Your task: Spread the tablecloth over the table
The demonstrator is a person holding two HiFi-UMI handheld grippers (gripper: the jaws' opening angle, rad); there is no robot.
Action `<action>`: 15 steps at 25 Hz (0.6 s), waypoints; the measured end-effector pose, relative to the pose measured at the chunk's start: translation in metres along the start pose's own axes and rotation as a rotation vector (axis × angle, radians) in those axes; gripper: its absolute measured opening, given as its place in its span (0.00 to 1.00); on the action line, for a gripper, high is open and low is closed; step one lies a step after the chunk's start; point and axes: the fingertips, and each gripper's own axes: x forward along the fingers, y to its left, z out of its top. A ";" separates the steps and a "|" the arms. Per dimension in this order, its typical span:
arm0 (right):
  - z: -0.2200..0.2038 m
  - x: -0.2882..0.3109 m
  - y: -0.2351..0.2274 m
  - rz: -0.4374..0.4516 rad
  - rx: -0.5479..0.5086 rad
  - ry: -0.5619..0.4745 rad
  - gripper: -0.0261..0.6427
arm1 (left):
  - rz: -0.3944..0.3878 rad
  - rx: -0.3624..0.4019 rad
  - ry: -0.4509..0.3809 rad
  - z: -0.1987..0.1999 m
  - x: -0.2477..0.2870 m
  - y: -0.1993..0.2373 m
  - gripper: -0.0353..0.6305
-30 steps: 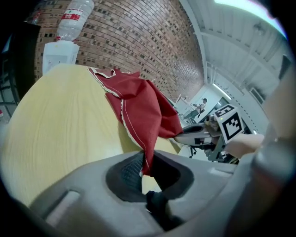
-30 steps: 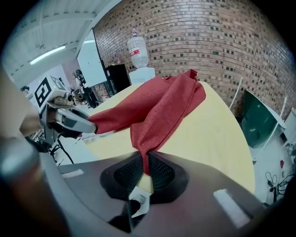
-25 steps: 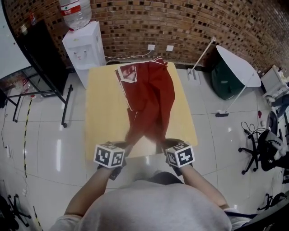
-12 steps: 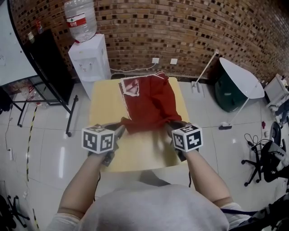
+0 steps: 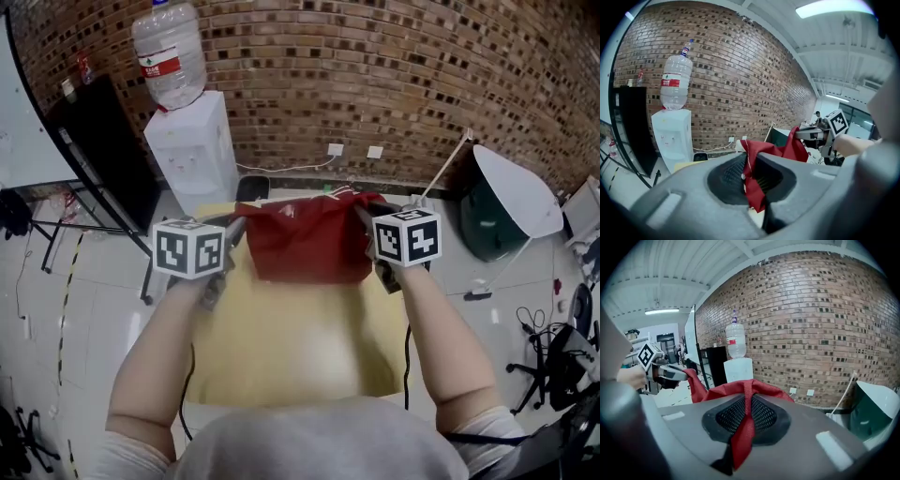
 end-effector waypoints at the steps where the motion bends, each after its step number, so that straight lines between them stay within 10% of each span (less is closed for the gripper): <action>1: 0.013 0.008 -0.010 -0.004 0.000 -0.007 0.08 | 0.008 0.002 -0.007 0.011 0.008 0.008 0.09; 15: 0.149 0.080 -0.116 -0.077 -0.020 -0.129 0.08 | 0.177 0.002 -0.105 0.137 0.060 0.136 0.09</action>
